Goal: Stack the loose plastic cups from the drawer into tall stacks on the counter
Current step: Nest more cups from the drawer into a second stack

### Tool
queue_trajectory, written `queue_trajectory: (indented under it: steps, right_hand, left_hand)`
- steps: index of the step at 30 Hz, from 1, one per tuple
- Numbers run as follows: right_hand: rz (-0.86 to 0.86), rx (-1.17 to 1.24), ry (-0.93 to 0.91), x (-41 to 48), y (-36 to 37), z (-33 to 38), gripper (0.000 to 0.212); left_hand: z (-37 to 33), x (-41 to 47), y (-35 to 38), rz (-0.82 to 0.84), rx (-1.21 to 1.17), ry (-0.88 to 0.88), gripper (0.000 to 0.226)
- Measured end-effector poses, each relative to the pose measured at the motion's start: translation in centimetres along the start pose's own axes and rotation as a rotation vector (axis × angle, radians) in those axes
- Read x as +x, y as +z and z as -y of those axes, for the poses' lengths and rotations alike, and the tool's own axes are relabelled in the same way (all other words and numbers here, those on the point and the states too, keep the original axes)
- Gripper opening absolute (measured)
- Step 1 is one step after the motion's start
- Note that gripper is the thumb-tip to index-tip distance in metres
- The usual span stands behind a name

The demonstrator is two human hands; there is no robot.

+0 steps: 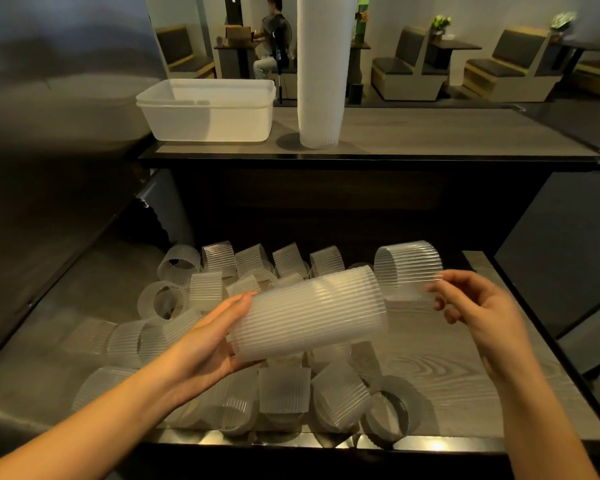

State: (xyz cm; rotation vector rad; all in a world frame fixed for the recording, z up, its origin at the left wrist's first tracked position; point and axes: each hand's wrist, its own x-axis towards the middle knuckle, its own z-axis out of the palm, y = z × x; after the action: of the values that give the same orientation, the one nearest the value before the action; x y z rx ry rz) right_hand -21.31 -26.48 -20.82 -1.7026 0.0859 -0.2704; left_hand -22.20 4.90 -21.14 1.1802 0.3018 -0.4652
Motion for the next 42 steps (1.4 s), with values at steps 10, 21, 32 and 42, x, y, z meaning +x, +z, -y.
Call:
queue_trajectory:
  steps: [10, 21, 32, 42]
  right_hand:
    - [0.125, 0.116, -0.022, -1.7, -0.3, 1.8, 0.040]
    - [0.159, 0.003, -0.014, -2.6, 1.3, 1.8, 0.012]
    - [0.328, -0.048, -0.028, -2.9, 2.5, 2.1, 0.015]
    - [0.348, -0.053, -0.035, -2.7, 3.3, 2.3, 0.015]
  left_hand:
    - [0.1, 0.0, 0.2, 0.007, -0.001, -0.010, 0.041]
    - [-0.1, 0.0, 0.0, -0.016, -0.081, -0.035, 0.043]
    - [0.1, 0.1, 0.4, 0.001, -0.057, -0.023, 0.041]
    - [-0.1, 0.3, 0.0, 0.005, -0.050, -0.011, 0.040]
